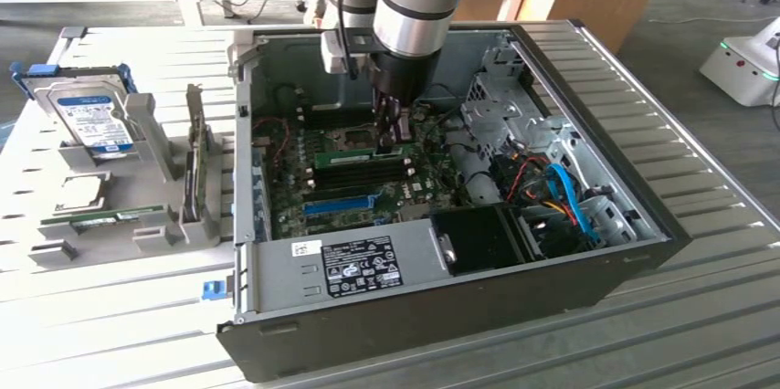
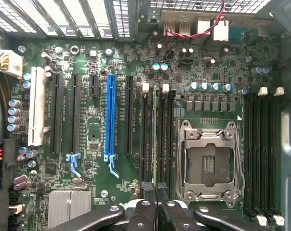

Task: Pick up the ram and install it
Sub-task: 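Insert the ram into the slot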

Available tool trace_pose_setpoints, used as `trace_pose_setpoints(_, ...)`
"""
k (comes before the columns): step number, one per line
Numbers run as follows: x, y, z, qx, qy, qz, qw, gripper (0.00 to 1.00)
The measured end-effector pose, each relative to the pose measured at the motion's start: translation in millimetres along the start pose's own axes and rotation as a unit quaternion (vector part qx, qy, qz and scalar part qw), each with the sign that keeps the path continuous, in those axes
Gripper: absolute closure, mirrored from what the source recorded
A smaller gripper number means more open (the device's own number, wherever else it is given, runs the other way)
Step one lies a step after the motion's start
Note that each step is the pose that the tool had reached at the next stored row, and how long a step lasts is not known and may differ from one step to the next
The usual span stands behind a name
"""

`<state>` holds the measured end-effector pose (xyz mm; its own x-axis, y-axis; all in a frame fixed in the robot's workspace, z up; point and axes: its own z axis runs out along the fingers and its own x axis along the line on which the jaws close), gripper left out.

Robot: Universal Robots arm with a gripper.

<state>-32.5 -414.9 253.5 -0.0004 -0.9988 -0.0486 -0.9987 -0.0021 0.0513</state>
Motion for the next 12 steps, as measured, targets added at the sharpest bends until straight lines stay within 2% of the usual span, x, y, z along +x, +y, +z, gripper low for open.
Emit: trace_pose_setpoints(12, 4.0, 0.1, -0.2, 0.0000, 0.0000, 0.000, 1.0000, 0.88)
